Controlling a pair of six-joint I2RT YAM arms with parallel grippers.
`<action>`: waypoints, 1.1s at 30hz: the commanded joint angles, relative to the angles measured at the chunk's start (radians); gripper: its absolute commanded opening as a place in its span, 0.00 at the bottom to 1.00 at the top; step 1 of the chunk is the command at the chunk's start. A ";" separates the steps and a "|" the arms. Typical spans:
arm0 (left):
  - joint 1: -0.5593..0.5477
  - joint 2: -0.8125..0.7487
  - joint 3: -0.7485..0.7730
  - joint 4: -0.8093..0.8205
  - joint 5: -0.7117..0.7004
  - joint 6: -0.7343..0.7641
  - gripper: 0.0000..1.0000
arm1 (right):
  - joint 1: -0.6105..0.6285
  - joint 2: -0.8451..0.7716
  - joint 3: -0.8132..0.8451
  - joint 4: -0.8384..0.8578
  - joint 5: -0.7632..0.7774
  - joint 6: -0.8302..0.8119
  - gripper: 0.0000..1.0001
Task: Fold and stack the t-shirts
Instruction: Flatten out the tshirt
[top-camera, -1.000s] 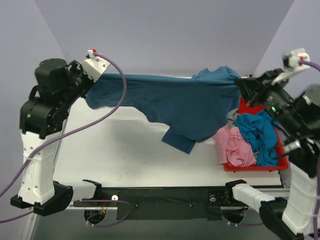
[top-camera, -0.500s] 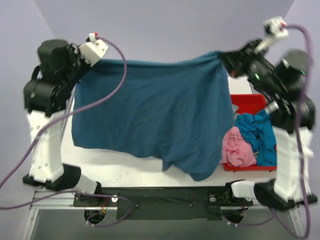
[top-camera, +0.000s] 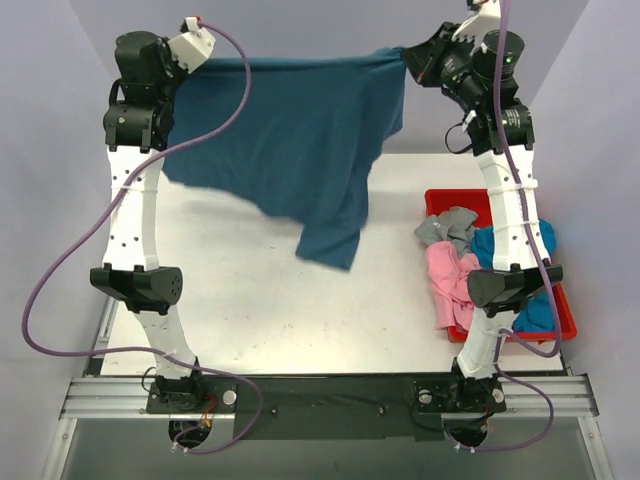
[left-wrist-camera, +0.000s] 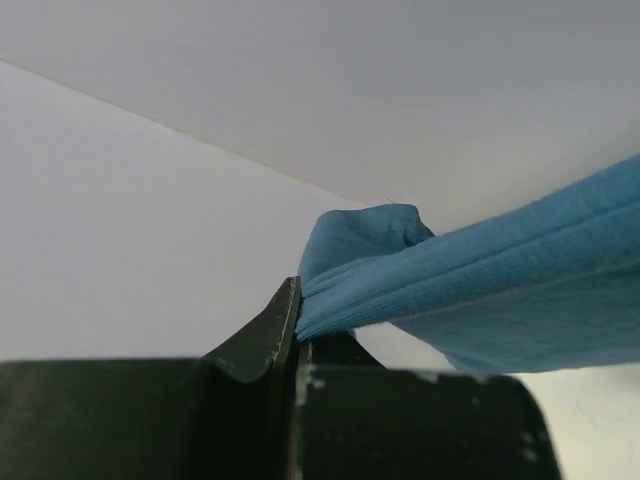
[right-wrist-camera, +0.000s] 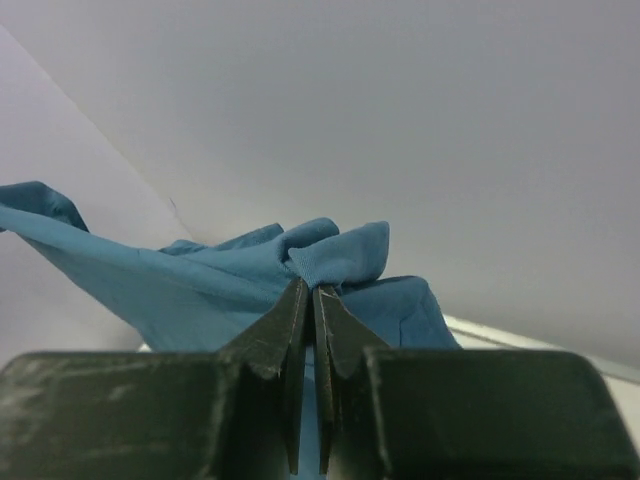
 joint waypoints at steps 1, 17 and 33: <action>0.036 -0.066 0.054 0.209 -0.081 0.095 0.00 | -0.033 -0.110 0.061 0.180 0.048 -0.007 0.00; 0.043 -0.549 -1.238 0.142 0.030 0.112 0.00 | 0.373 -0.607 -1.215 -0.153 0.065 -0.247 0.00; 0.046 -0.612 -1.788 -0.096 0.168 0.105 0.00 | 0.795 -0.594 -1.767 -0.176 0.315 0.211 0.09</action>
